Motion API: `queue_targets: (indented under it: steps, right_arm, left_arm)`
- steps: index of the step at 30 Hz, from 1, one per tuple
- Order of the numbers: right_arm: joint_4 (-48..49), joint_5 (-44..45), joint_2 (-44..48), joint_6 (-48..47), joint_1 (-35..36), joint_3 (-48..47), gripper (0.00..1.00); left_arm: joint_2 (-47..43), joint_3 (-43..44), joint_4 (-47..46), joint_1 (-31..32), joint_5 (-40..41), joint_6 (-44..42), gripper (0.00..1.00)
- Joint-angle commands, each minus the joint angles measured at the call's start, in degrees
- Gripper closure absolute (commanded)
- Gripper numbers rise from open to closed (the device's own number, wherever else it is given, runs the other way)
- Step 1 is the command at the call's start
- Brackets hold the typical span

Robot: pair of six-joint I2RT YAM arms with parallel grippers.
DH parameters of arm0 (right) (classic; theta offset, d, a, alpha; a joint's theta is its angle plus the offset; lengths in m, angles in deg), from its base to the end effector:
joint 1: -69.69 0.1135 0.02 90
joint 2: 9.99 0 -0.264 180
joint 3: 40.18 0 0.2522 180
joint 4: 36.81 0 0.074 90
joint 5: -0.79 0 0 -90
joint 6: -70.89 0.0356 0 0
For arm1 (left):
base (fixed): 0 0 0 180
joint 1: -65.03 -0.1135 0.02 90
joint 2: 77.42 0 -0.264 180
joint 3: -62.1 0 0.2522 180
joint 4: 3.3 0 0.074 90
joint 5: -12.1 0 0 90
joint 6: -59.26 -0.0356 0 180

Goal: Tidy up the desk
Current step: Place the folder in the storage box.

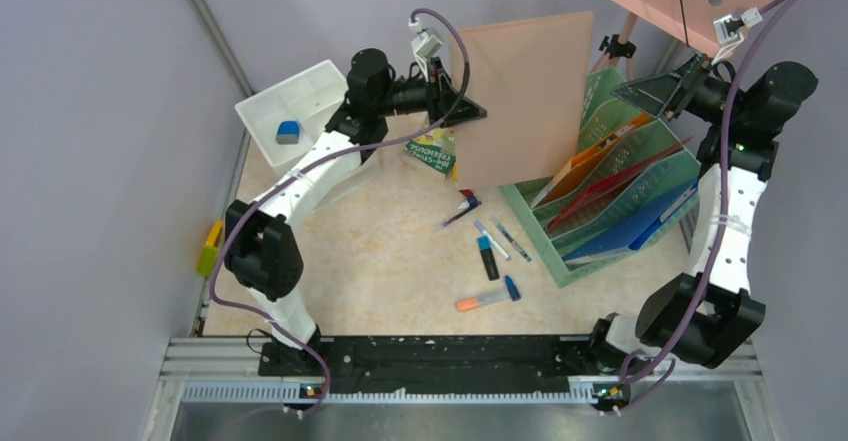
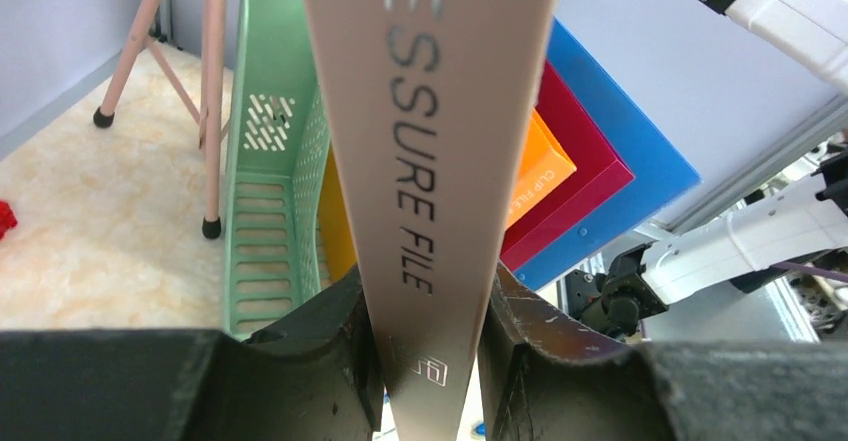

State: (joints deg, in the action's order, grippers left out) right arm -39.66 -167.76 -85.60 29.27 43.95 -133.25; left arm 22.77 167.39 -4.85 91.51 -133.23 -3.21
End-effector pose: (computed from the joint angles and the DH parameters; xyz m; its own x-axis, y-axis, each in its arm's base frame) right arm 0.2614 -0.0873 0.4653 -0.4233 0.3688 -0.8275 -0.6800 0.4742 0.5592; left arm 0.3553 -0.2097 0.4067 -0.3633 -0.1128 -0.9248 0.9212 0.1046 -0.3746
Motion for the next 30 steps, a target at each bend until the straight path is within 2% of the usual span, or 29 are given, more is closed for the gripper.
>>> queue_targets:
  steps: [1, 4, 7, 15, 21, 30]
  right_arm:
    - [-0.4, 0.2, -1.5, -2.4, -1.0, -1.8, 0.09]
    - [-0.8, 0.1, -2.4, -2.8, -1.7, -1.8, 0.09]
    - [-0.8, 0.0, -2.9, -2.8, -2.6, -1.8, 0.09]
    - [-0.5, 0.3, -3.3, -2.9, -3.7, -1.3, 0.09]
    - [1.8, -0.4, -2.7, -1.7, -3.8, 0.1, 0.09]
    - [4.8, -0.2, 0.8, 1.5, -3.7, 1.3, 0.09]
  left_arm:
    - [-1.5, 5.9, 4.0, 3.3, 2.6, -10.5, 1.00]
    - [0.6, 8.8, 7.7, 5.7, 5.9, -17.0, 1.00]
    - [2.9, 10.1, 7.0, 7.2, 8.9, -20.0, 1.00]
    - [6.1, 4.3, -8.9, 8.4, 8.1, -17.7, 1.00]
    - [7.3, 5.4, -4.3, 11.1, 9.6, -24.0, 1.00]
    - [12.0, 10.9, -4.0, 15.0, 15.0, -21.3, 1.00]
